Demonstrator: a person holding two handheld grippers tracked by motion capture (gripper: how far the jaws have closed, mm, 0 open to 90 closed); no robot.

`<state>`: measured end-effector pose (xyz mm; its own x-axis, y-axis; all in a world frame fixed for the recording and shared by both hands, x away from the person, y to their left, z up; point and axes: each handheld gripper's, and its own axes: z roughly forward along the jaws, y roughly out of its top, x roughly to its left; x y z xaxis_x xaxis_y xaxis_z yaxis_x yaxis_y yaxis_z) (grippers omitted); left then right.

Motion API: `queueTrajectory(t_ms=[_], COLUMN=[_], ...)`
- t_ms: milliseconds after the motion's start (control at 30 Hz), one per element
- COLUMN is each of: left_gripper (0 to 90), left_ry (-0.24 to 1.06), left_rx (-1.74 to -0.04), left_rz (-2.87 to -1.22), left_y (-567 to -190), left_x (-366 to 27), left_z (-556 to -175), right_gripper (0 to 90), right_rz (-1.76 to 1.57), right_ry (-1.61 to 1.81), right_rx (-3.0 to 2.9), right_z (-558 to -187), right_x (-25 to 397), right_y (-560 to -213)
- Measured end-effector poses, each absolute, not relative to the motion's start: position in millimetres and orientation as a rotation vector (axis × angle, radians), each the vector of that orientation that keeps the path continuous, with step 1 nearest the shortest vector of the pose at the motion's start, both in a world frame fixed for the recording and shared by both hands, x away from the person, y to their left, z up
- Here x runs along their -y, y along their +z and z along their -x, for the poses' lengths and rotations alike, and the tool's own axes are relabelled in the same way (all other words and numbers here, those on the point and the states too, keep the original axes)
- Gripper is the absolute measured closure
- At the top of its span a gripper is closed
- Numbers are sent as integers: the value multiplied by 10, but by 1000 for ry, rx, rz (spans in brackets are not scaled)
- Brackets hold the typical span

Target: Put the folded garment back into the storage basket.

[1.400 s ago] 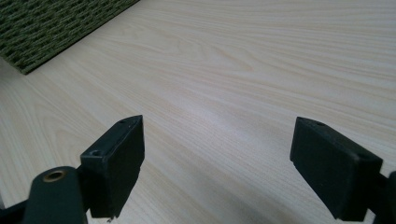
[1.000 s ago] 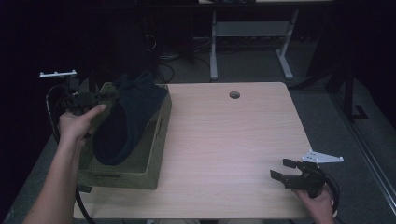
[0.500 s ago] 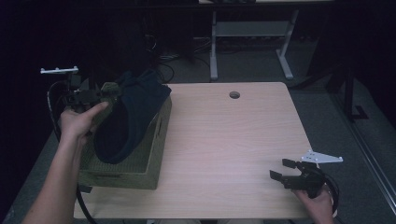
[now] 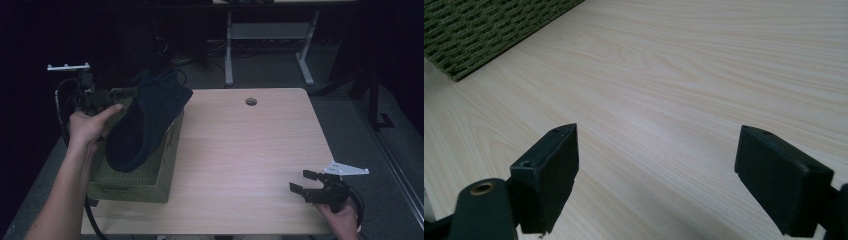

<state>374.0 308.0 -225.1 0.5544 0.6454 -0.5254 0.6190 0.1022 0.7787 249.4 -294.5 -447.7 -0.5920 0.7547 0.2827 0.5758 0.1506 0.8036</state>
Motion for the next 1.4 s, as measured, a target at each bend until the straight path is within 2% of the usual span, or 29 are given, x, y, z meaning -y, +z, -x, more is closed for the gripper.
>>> queueTrajectory(t_ms=[733, 1400], left_gripper=[763, 763], left_ry=[-41, -144], left_rx=[-984, -950], left_rz=[-1644, -1665], left_y=[-2177, -2453], left_x=[-2324, -1607], left_z=[-3805, -3814], right_gripper=[174, 174], right_rz=[-1293, -1274], right_ry=[1424, 1437], right_rx=[-2240, -2246], right_z=[-2504, -2525], right_x=[2940, 2938], right_y=[-4469, -4461])
